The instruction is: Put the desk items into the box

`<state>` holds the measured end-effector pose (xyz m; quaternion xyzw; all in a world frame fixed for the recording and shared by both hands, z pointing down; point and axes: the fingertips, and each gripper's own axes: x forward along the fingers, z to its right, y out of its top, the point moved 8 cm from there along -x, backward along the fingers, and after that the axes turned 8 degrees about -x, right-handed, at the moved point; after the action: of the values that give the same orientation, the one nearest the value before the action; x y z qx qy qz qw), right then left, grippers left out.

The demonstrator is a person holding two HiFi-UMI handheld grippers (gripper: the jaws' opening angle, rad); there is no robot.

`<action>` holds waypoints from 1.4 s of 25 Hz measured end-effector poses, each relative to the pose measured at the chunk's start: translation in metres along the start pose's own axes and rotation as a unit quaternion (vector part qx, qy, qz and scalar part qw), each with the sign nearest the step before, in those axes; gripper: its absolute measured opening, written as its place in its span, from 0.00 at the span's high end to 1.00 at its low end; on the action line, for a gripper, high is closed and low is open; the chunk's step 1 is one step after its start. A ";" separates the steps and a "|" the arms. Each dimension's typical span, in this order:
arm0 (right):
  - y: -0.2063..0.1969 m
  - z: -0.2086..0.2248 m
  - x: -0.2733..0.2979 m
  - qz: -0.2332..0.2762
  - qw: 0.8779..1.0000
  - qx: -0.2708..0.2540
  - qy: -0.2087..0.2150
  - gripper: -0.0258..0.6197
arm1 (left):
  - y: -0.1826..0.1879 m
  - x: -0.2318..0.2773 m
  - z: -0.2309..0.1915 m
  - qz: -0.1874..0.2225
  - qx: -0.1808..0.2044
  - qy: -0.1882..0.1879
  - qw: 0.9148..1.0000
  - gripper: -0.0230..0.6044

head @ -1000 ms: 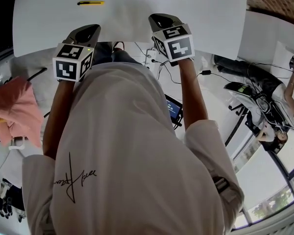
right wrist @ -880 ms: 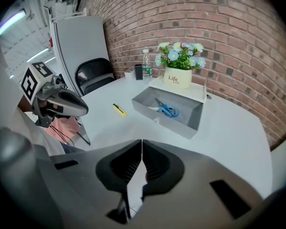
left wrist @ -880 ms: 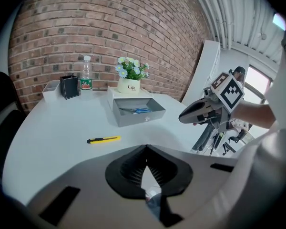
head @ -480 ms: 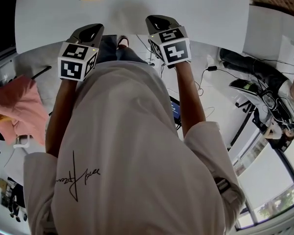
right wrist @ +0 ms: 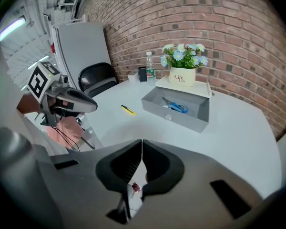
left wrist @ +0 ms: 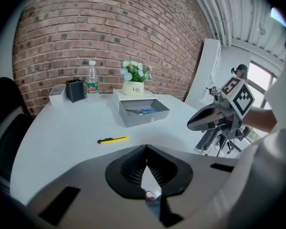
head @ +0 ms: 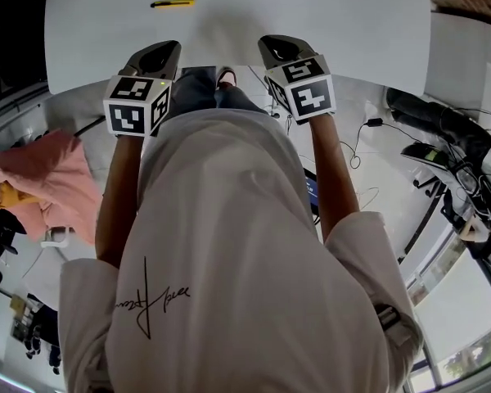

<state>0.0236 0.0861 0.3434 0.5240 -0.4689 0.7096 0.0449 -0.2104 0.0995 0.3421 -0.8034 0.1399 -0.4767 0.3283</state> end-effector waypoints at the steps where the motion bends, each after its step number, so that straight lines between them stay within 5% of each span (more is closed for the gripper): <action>1: 0.000 -0.001 0.001 -0.002 1.000 -0.002 0.002 0.91 | 0.000 0.000 -0.002 -0.001 0.002 0.001 1.000 0.95; 17: 0.005 -0.004 0.012 -0.005 1.000 0.015 0.021 0.91 | 0.024 0.018 -0.018 -0.032 0.098 0.003 0.995 0.95; 35: -0.002 0.010 0.028 -0.017 0.998 0.047 0.030 0.91 | 0.046 0.061 -0.040 -0.087 0.204 0.004 0.975 0.95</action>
<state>0.0192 0.0680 0.3672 0.5121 -0.4246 0.7452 0.0468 -0.2098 0.0172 0.3659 -0.7263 -0.0296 -0.5254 0.4422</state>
